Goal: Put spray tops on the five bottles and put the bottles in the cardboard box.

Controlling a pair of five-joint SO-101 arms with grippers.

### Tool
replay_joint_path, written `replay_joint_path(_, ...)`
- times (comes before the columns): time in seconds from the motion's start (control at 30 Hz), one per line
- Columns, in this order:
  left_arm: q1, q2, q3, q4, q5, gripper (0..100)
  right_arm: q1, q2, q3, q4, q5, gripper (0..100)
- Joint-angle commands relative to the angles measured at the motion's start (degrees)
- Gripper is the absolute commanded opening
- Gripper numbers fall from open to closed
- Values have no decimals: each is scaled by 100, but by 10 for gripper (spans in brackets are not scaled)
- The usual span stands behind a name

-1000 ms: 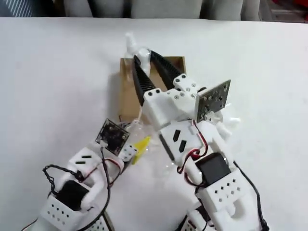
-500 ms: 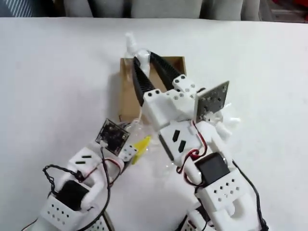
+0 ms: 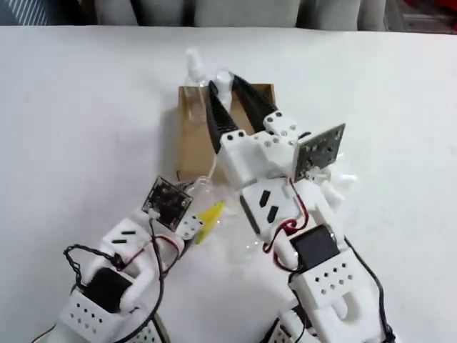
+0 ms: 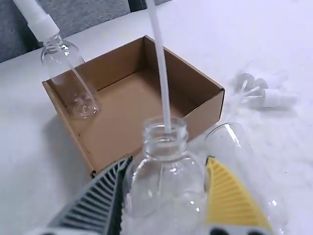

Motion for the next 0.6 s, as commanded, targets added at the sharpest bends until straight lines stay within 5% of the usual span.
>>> replay_joint_path(0.0, 22, -92, -105, -167, -62, 21, 31, -48, -26, -136, -26, 18)
replay_joint_path(0.57, 13, -92, -105, -176, -62, 21, -136, -57, -35, 567, -545, 17)
